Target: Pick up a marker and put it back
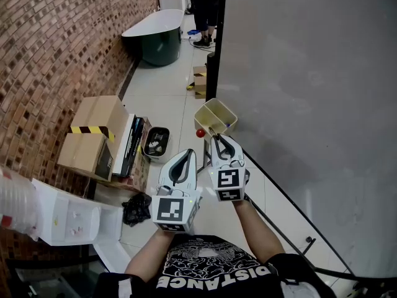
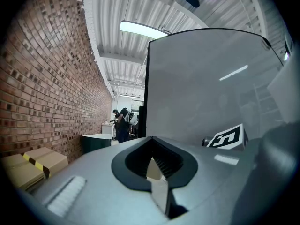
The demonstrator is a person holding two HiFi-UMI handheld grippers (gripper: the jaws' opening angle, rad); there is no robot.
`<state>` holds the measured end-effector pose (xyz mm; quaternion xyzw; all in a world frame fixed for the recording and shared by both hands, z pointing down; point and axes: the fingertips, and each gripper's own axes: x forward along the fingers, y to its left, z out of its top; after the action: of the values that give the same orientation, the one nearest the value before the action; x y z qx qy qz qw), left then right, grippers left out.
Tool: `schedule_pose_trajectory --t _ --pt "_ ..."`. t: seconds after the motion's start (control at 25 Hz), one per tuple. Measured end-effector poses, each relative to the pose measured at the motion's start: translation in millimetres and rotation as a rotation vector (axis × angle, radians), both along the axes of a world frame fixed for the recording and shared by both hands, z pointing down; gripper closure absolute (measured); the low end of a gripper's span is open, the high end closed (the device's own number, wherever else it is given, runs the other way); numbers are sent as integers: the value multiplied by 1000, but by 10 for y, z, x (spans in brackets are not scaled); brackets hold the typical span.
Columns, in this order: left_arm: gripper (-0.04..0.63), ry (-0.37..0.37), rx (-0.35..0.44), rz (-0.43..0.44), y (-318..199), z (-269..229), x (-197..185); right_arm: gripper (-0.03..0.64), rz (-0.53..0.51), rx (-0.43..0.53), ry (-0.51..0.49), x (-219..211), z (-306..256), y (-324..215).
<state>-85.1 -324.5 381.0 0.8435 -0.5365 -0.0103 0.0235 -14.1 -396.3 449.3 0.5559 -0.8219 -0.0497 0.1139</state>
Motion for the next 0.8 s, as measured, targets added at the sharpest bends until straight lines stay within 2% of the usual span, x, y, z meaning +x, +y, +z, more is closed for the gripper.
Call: schedule_pose_trajectory --t 0.8 --pt "591 -2 2 1 -31 42 52 583 -29 -16 11 -19 101 -35"
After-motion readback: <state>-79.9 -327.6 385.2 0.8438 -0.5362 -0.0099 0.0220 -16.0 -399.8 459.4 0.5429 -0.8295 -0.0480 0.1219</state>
